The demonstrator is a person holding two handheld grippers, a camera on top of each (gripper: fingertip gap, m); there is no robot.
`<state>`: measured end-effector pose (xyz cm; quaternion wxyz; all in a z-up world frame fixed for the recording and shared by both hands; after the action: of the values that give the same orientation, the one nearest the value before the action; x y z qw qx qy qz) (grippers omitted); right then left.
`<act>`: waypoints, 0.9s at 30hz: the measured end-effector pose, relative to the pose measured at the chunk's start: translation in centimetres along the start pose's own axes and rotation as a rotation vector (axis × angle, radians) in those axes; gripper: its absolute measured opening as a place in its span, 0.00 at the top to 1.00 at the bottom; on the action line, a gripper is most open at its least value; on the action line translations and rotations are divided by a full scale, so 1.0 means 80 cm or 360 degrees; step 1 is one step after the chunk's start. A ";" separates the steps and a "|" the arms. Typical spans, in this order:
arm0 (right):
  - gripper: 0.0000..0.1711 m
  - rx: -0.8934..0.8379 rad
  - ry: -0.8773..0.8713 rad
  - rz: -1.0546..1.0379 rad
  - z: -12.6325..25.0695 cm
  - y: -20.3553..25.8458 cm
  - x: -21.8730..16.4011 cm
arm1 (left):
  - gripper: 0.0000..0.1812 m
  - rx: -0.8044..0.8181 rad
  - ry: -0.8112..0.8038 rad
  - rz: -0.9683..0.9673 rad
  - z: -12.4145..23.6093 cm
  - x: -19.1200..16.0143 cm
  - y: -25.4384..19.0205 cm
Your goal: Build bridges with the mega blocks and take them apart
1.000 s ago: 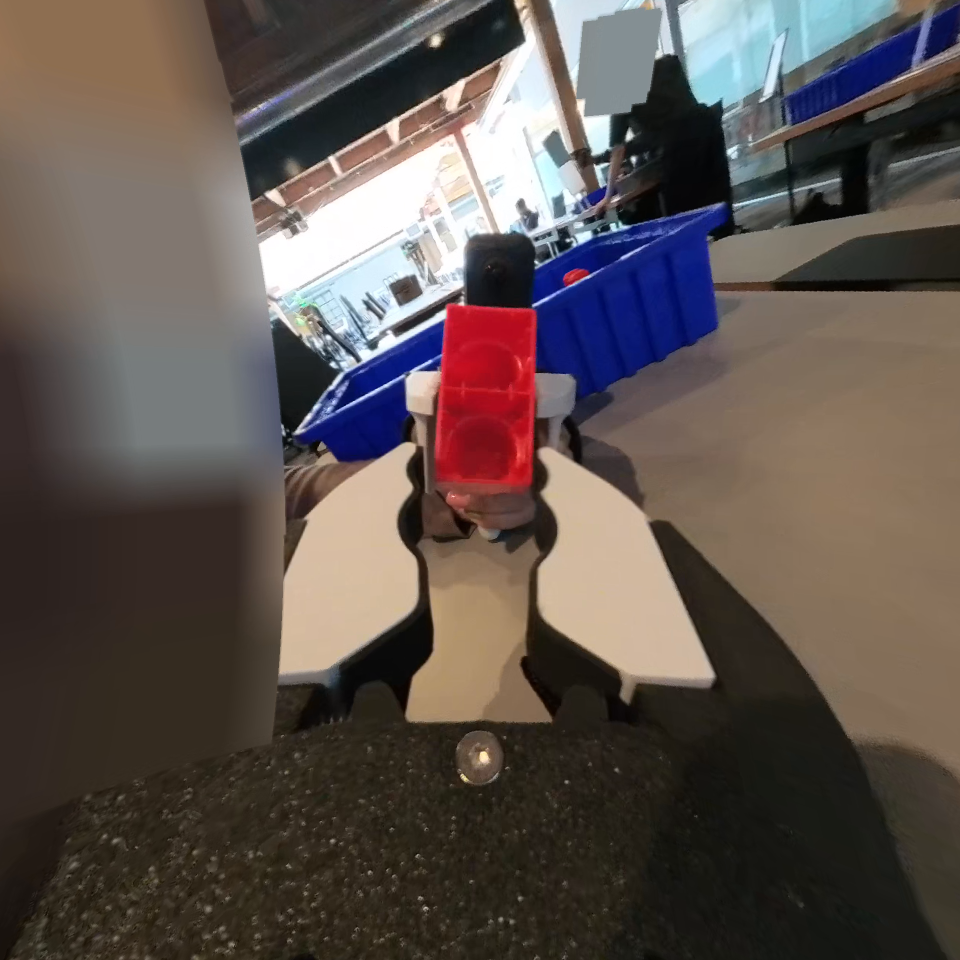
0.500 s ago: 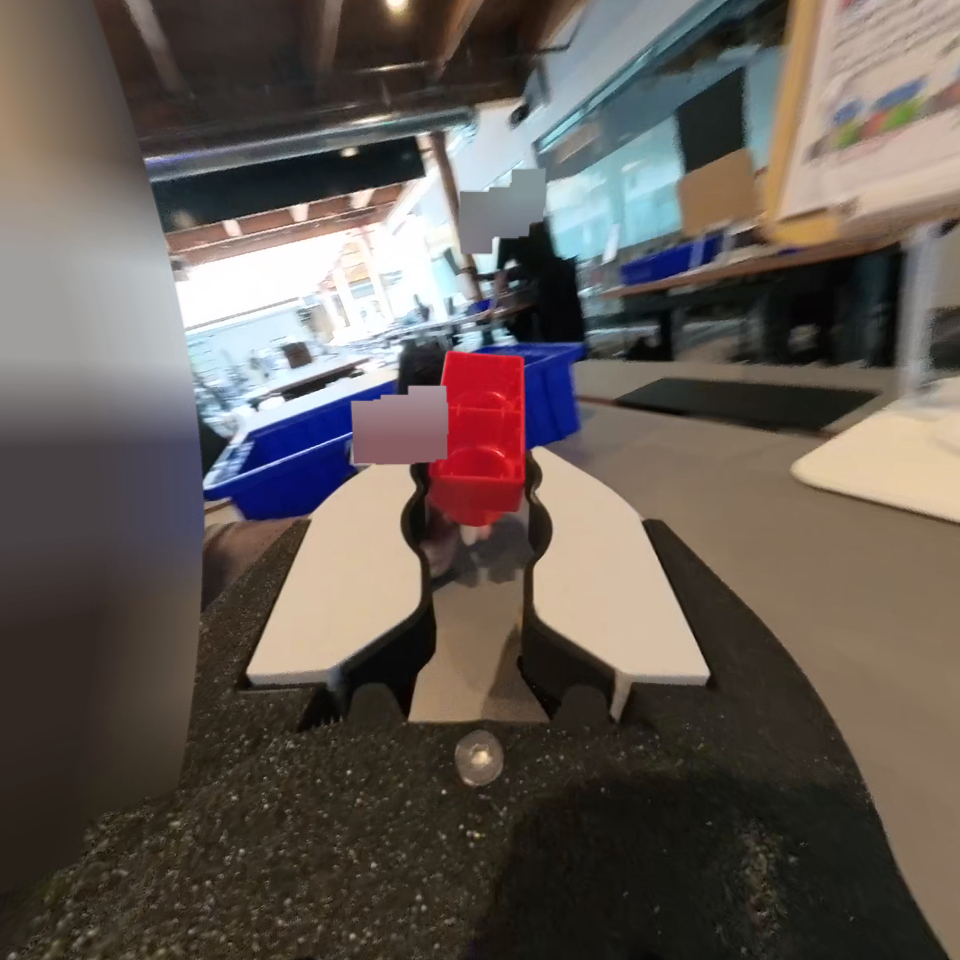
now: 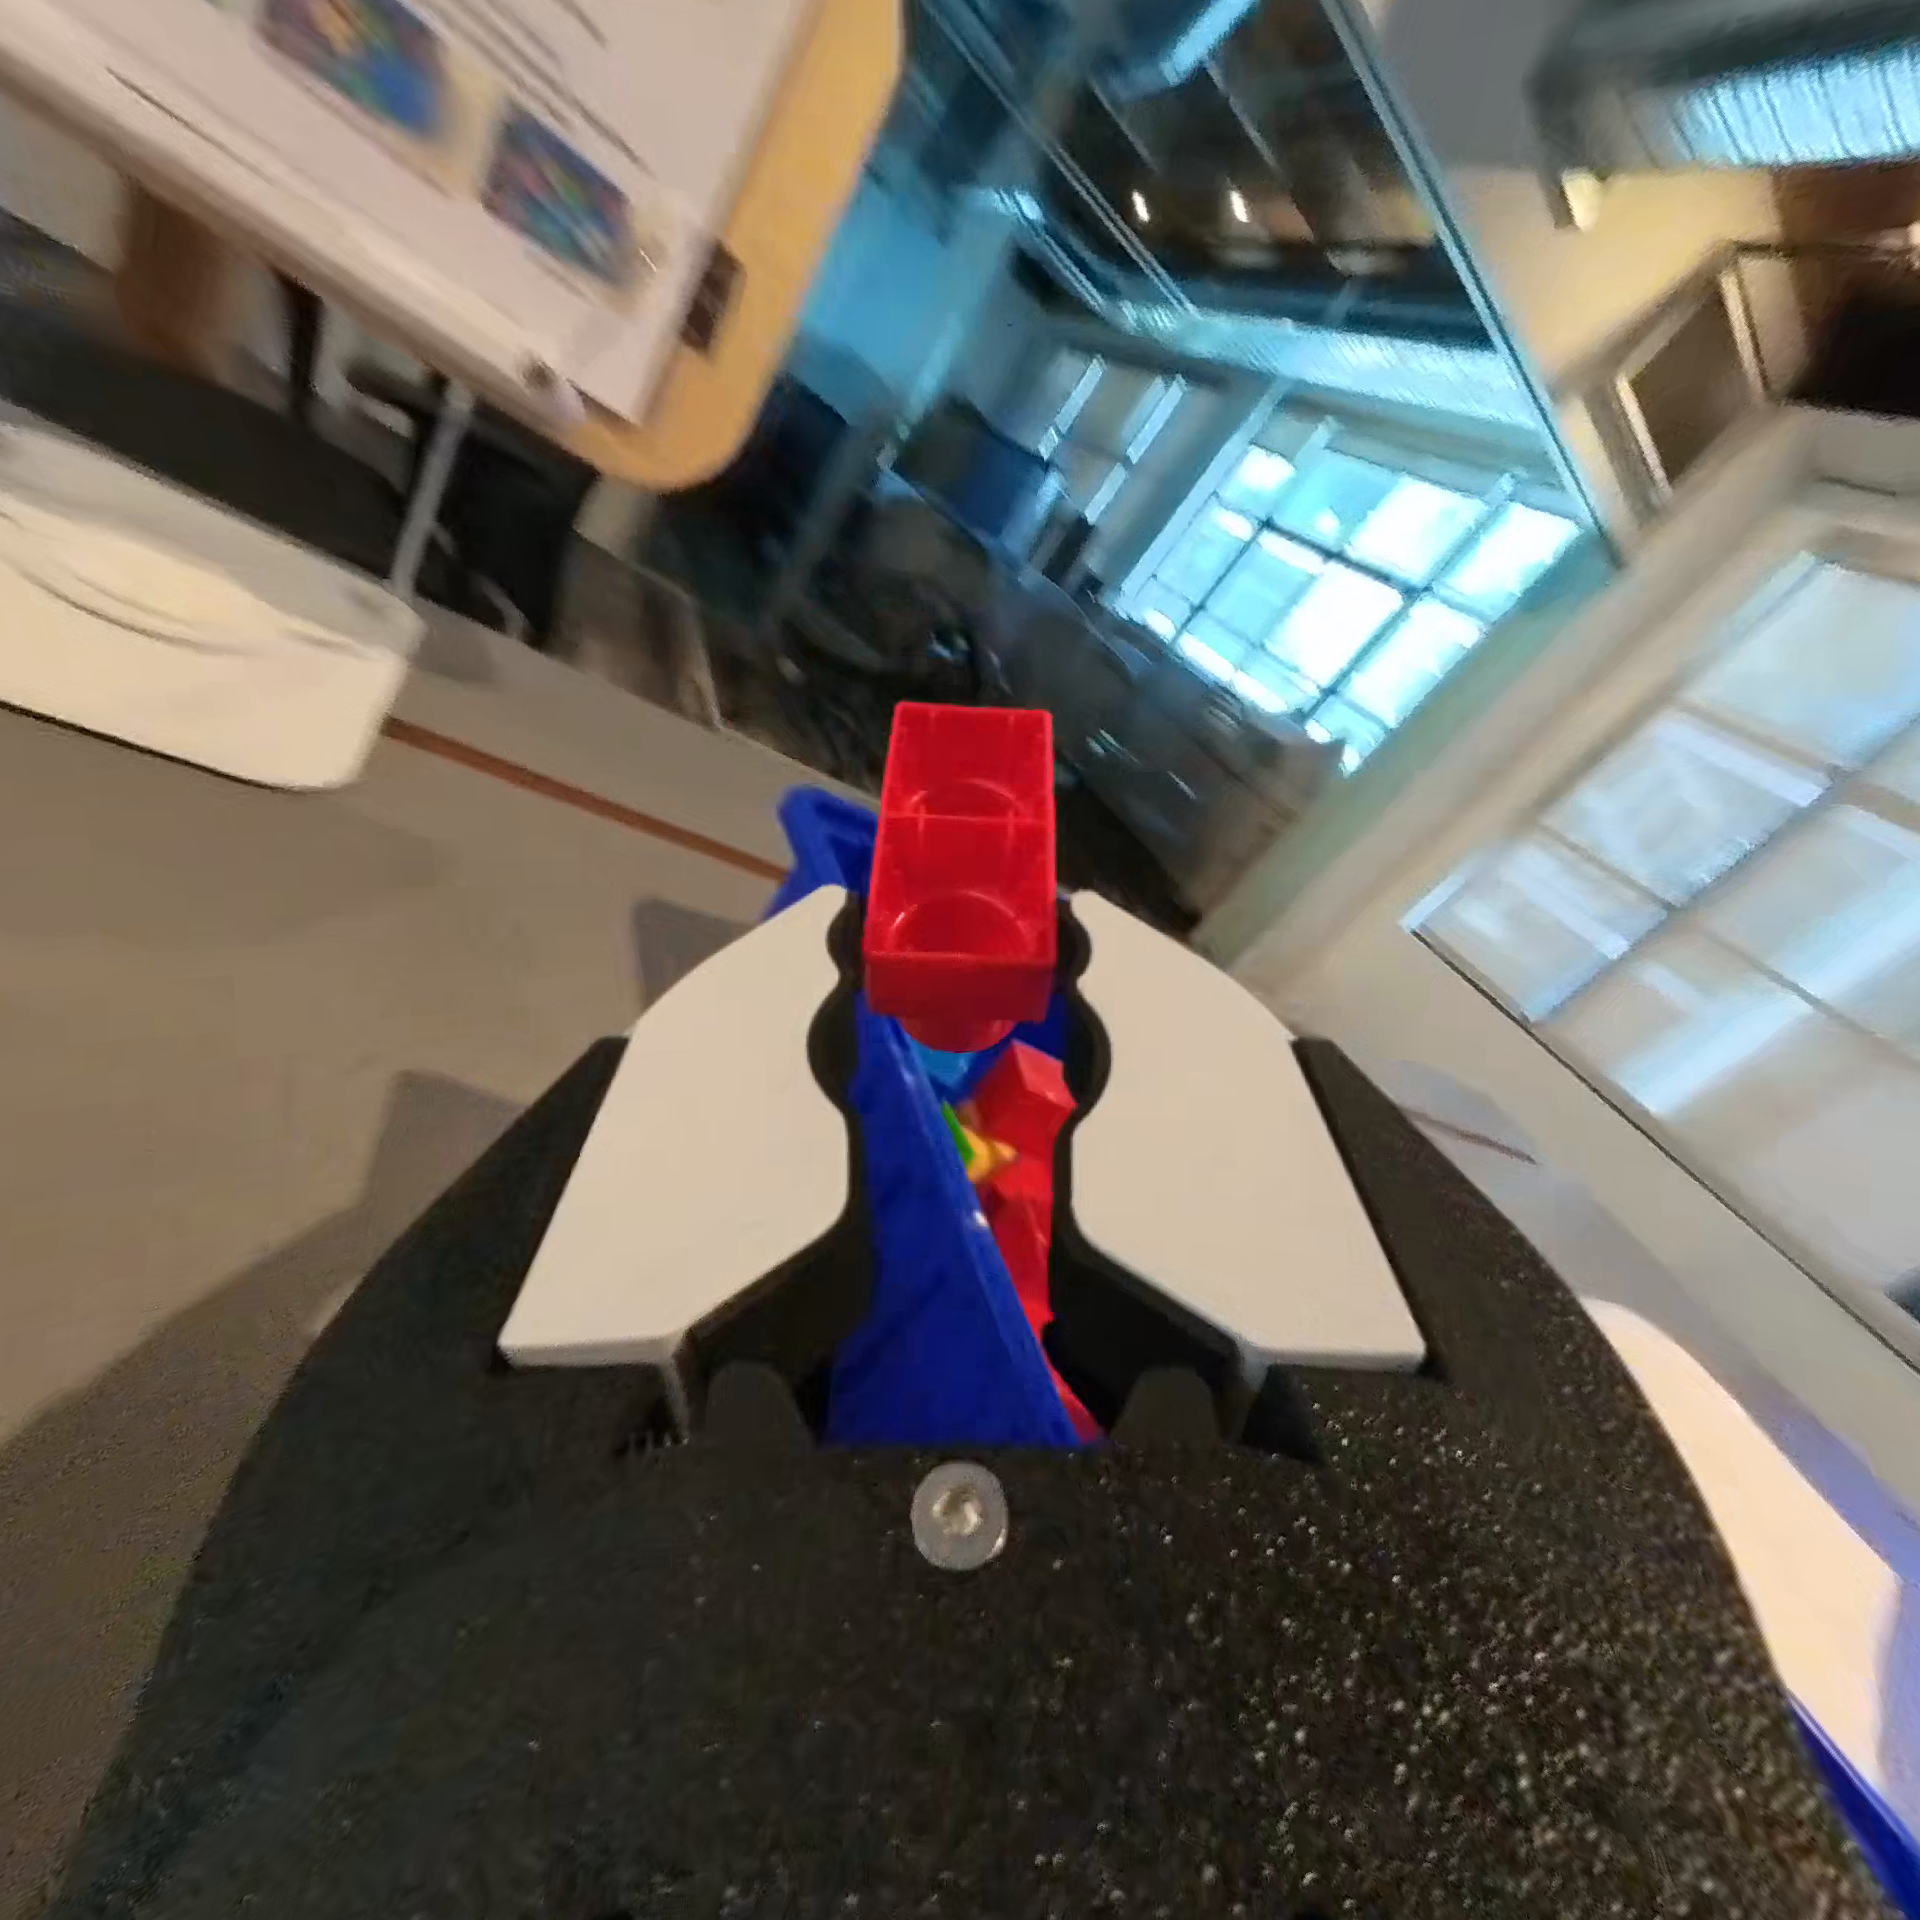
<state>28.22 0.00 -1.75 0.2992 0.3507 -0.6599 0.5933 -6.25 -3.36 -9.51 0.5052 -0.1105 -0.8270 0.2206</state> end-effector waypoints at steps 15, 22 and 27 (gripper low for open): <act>0.78 -0.0188 0.0303 -0.0041 -0.005 -0.032 -0.032 | 0.79 -0.0012 -0.0001 0.0006 0.001 0.000 0.000; 0.75 0.0329 -0.0128 -0.0072 -0.002 0.007 -0.013 | 0.79 -0.0007 0.0002 0.0014 0.000 0.000 0.001; 0.68 0.1219 -0.0415 -0.0026 0.012 0.085 0.010 | 0.79 -0.0002 0.0003 0.0019 0.000 -0.001 0.001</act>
<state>22.24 -0.70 -5.08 0.0652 0.5144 -0.4208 0.7444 -6.25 -3.32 -9.58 0.5046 -0.1159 -0.8260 0.2229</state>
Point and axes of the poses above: each gripper's, where its closed fingertips meet, z back along the fingers, x out of its top, y = z × x across the jaws, the point moved 10 cm from there along z, back along the fingers, and after that the axes turned 4 degrees about -y, right-handed, at the moved point
